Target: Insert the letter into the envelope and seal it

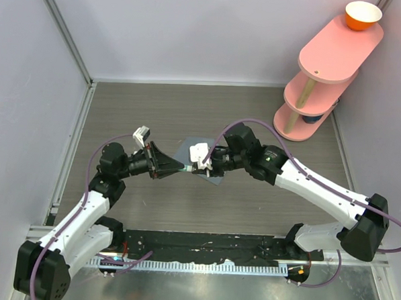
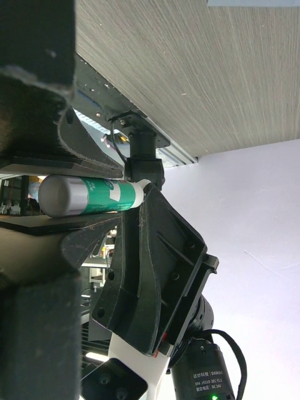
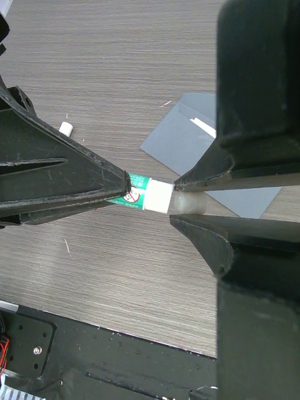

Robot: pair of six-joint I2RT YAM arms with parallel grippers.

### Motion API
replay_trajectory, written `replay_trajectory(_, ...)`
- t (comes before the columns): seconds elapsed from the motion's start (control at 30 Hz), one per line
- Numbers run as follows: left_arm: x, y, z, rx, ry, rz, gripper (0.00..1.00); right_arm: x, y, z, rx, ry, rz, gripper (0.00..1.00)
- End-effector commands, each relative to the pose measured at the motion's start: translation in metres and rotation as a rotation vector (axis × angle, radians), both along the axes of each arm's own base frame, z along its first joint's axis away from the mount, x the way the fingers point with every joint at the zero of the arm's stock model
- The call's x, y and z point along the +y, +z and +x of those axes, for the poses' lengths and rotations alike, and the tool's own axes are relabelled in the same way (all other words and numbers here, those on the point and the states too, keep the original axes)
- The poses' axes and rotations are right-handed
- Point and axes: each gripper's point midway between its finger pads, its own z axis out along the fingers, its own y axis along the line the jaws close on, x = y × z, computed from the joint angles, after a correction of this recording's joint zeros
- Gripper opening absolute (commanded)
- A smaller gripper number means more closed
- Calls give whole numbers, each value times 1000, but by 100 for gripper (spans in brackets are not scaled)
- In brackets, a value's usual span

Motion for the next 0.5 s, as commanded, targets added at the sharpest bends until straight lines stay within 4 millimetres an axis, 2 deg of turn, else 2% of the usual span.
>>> replay_trajectory(0.0, -2, 7, -1, -41, 4, -13, 0, 13, 26, 3, -31, -1, 76, 17)
replay_trajectory(0.33, -2, 1, -4, -31, 9, 19, 0, 18, 26, 14, 20, -81, 75, 17)
replay_trajectory(0.47, 0, -6, -8, -20, 0, 48, 0, 10, 16, 3, 66, -66, 41, 34)
